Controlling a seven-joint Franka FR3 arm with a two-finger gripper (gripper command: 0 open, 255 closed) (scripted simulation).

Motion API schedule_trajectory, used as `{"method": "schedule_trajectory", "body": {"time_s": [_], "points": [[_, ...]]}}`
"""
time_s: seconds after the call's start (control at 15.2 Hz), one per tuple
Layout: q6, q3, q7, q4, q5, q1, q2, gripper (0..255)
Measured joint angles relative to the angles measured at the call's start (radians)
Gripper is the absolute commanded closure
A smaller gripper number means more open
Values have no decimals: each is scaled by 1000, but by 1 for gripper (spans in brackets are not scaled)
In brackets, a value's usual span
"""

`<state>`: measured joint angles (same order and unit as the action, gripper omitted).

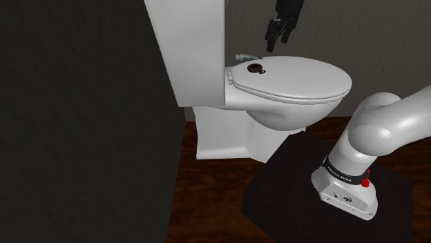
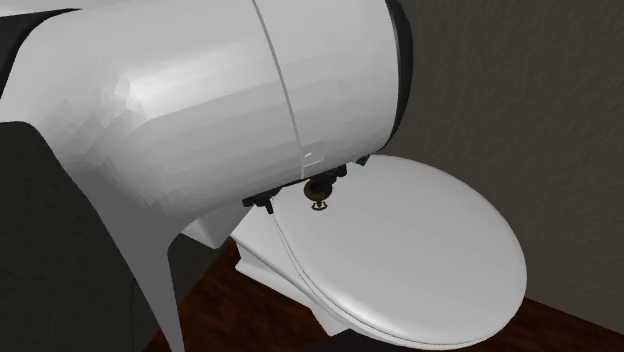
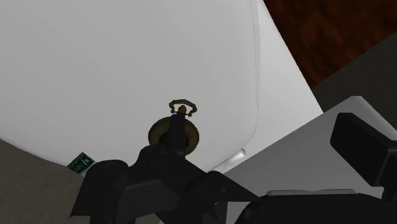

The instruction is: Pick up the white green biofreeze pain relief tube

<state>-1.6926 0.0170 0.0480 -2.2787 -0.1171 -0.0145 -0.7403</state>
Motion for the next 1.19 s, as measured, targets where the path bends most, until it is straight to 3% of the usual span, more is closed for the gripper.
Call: {"method": "schedule_trajectory", "body": {"time_s": [0.2, 0.73, 1.19], "points": [[-21, -39, -59, 4, -6, 5, 21, 0], [-125, -291, -470, 95, -4, 52, 212, 0], [-146, -484, -855, 310, 120, 120, 497, 0]]}}
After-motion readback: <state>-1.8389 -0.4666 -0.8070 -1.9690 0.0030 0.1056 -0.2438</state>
